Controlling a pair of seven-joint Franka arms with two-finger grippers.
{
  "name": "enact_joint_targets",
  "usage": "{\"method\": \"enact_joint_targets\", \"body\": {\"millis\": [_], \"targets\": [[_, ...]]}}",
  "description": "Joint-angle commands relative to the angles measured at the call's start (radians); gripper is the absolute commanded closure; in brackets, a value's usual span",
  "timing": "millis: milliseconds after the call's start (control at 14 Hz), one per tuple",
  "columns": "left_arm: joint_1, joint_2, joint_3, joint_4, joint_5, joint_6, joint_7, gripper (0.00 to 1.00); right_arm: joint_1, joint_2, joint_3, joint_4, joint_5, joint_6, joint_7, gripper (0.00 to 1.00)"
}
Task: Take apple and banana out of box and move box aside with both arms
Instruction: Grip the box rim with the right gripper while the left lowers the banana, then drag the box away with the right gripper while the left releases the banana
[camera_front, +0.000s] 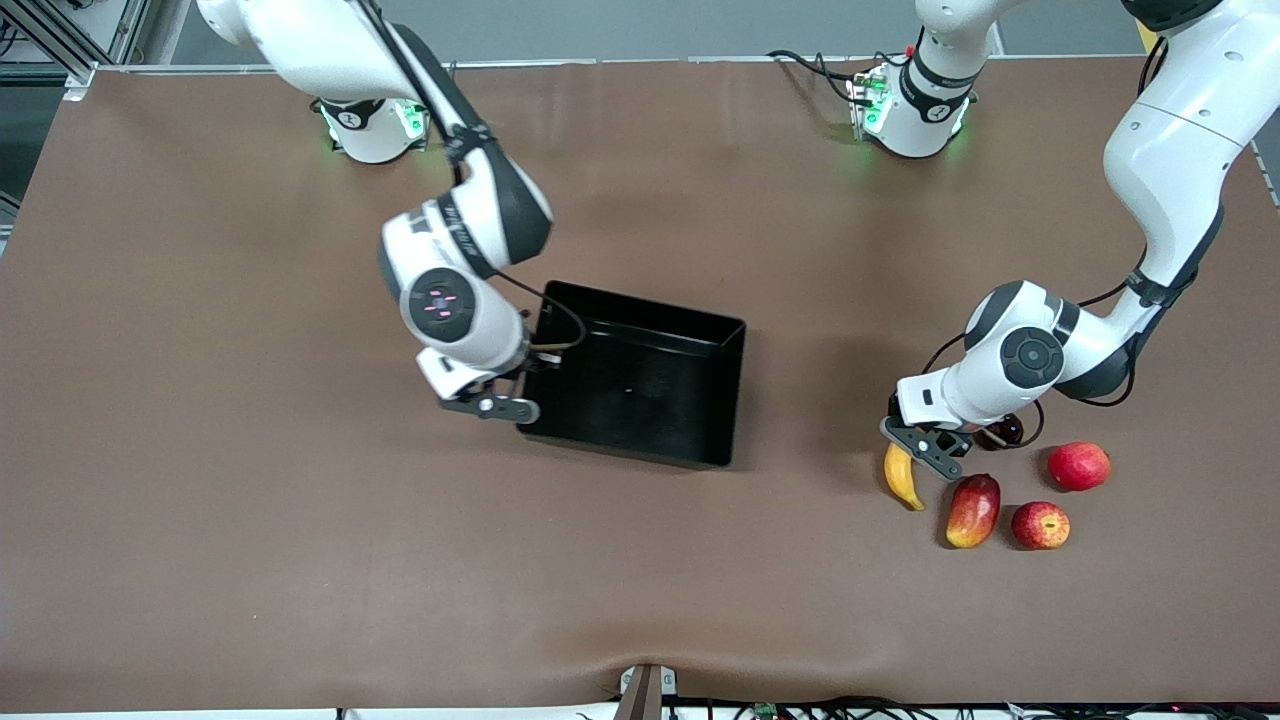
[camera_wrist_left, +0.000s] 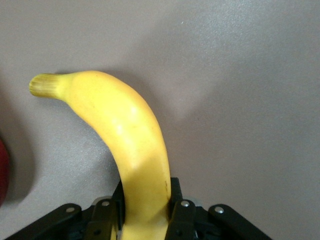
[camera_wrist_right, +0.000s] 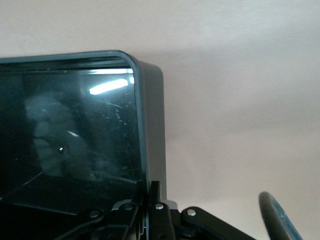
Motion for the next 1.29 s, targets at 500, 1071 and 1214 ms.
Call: {"method": "enact_joint_targets", "body": {"millis": [500, 1071, 1214], "targets": [[0.031, -0.057, -0.021, 0.004, 0.004, 0.004, -0.024, 0.00, -0.386, -0.194, 0.012, -0.025, 0.008, -0.269, -0.430, 1.00], [0.045, -0.221, -0.144, 0.129, -0.160, -0.293, -0.119, 0.00, -0.619, -0.195, 0.011, -0.062, -0.064, -0.272, -0.647, 1.00], [0.045, -0.238, -0.165, 0.189, -0.195, -0.385, -0.133, 0.00, -0.696, -0.190, 0.011, -0.121, -0.064, -0.211, -0.782, 1.00]]}}
